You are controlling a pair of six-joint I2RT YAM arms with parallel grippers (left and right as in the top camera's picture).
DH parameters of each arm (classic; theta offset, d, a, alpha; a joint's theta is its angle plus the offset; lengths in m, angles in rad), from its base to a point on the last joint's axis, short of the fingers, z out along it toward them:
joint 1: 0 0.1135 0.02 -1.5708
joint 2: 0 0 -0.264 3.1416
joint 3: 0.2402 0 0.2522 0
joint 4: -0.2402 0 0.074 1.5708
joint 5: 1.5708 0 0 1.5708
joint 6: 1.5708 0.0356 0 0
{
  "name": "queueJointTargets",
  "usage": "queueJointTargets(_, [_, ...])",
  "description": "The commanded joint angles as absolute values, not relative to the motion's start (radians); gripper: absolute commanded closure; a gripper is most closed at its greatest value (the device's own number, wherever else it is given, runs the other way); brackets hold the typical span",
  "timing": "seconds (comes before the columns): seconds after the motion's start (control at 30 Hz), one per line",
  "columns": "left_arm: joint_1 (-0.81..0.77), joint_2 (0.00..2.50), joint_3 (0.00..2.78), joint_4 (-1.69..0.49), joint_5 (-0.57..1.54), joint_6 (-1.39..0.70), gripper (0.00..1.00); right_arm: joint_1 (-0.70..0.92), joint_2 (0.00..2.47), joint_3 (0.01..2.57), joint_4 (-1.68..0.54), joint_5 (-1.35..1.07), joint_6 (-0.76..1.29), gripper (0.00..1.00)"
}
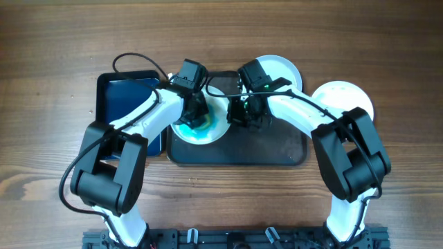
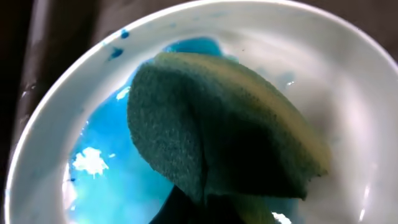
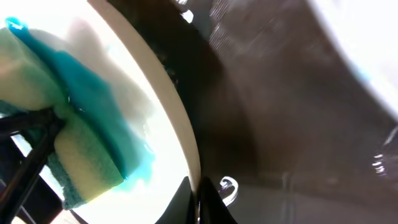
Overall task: Clean dirty plates on tray and stack at the side
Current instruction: 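Scrub the held plate with the sponge in the left gripper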
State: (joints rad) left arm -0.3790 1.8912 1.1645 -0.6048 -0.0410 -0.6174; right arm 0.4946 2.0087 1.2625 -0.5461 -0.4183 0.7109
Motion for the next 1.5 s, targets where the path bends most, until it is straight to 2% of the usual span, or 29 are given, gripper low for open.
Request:
queueJointTargets(0.0, [-0.357, 1.911, 1.139, -0.712, -0.163, -0.645, 0.96, 0.484, 2.006, 1.261, -0.558, -0.415, 0.706, 0.96])
queueJointTargets(0.07, [-0.357, 1.911, 1.139, -0.744, -0.044, -0.628, 0.96, 0.484, 2.006, 1.261, -0.558, -0.415, 0.702, 0.96])
queueJointTargets(0.2, [-0.357, 1.911, 1.139, -0.719, 0.384, -0.387, 0.96, 0.484, 2.006, 1.261, -0.558, -0.419, 0.698, 0.96])
queueJointTargets(0.27, [-0.356, 1.911, 1.139, -0.686, 0.463, -0.344, 0.96, 0.484, 2.006, 1.261, -0.558, -0.419, 0.696, 0.96])
queueJointTargets(0.33, [-0.352, 1.911, 1.139, -0.632, 0.44, -0.357, 0.96, 0.484, 2.006, 1.261, -0.558, -0.419, 0.695, 0.96])
queueJointTargets(0.47, [-0.334, 1.911, 1.14, -0.545, 0.081, -0.582, 0.96, 0.484, 2.006, 1.261, -0.557, -0.419, 0.688, 0.96])
queueJointTargets(0.6, [-0.32, 1.911, 1.169, -0.652, -0.198, -0.722, 0.96, 0.484, 2.006, 1.261, -0.558, -0.423, 0.681, 0.96])
queueJointTargets(0.73, [-0.328, 1.911, 1.184, -0.781, -0.229, -0.773, 0.96, 0.484, 2.006, 1.261, -0.554, -0.426, 0.681, 0.96])
queueJointTargets(0.83, [-0.337, 1.911, 1.184, -0.828, -0.086, -0.732, 0.96, 0.484, 2.006, 1.261, -0.554, -0.426, 0.681, 0.96])
queueJointTargets(0.9, [-0.339, 1.911, 1.184, -0.82, 0.099, -0.62, 0.96, 0.484, 2.006, 1.261, -0.553, -0.426, 0.681, 0.96])
queueJointTargets(1.0, [-0.339, 1.911, 1.184, -0.806, 0.487, -0.366, 0.96, 0.484, 2.006, 1.261, -0.555, -0.426, 0.675, 0.96])
queueJointTargets(1.07, [-0.345, 1.911, 1.184, -0.804, 0.533, -0.344, 0.96, 0.484, 2.006, 1.261, -0.555, -0.426, 0.672, 0.96])
queueJointTargets(1.17, [-0.345, 1.911, 1.184, -0.748, 0.483, -0.373, 0.96, 0.484, 2.006, 1.261, -0.554, -0.426, 0.673, 0.96])
queueJointTargets(1.33, [-0.345, 1.911, 1.184, -0.69, -0.158, -0.733, 0.96, 0.484, 2.006, 1.261, -0.557, -0.426, 0.673, 0.96])
queueJointTargets(1.47, [-0.345, 1.911, 1.179, -0.751, -0.271, -0.796, 0.96, 0.484, 2.006, 1.261, -0.558, -0.426, 0.672, 0.96])
